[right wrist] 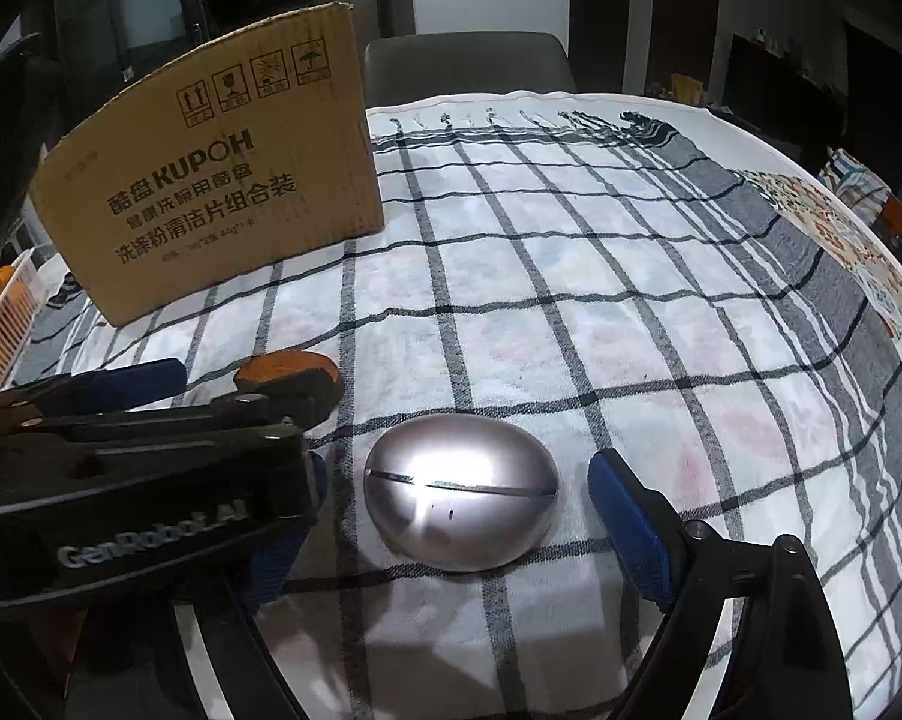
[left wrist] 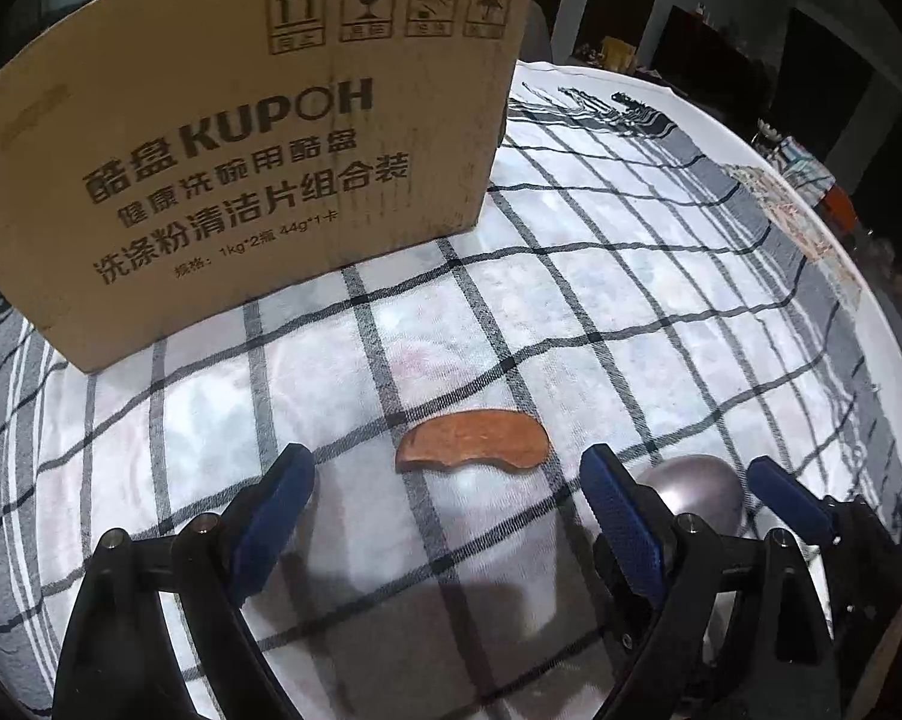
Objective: Organize rigid objects
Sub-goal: 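Move the left tool to the wooden comb while the right tool approaches the silver egg, then close the left tool on the wooden comb while the right tool grips the silver egg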
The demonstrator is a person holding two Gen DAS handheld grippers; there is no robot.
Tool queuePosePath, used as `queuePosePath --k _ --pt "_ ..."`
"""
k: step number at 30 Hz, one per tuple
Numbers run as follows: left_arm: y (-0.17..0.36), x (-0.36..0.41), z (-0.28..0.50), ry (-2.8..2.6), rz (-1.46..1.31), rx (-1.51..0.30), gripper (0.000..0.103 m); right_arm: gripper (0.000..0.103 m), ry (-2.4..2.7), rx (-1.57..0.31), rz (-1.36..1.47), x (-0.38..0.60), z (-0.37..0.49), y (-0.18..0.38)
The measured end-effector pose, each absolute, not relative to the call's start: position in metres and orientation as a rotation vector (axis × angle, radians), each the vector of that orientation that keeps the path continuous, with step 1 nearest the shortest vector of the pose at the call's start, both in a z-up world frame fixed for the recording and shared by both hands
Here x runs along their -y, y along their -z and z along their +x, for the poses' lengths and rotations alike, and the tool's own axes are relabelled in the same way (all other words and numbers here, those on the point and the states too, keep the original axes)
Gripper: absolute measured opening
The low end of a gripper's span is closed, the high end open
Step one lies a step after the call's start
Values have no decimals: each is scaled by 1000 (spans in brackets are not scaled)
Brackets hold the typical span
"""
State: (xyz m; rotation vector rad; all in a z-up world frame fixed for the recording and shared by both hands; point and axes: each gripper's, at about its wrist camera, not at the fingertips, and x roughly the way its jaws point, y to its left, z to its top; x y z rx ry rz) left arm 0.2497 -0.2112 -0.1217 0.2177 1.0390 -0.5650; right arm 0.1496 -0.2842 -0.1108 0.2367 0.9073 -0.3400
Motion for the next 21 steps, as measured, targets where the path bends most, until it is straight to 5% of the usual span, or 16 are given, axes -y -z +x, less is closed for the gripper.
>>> queuePosePath --k 11,17,21 --pt "133 225 249 520 279 -1016 76 77 335 -908 236 292 153 119" --pt "131 223 247 513 277 -990 57 66 322 -905 225 291 153 119" --pt "129 219 248 521 269 -990 55 66 320 -902 231 292 152 121"
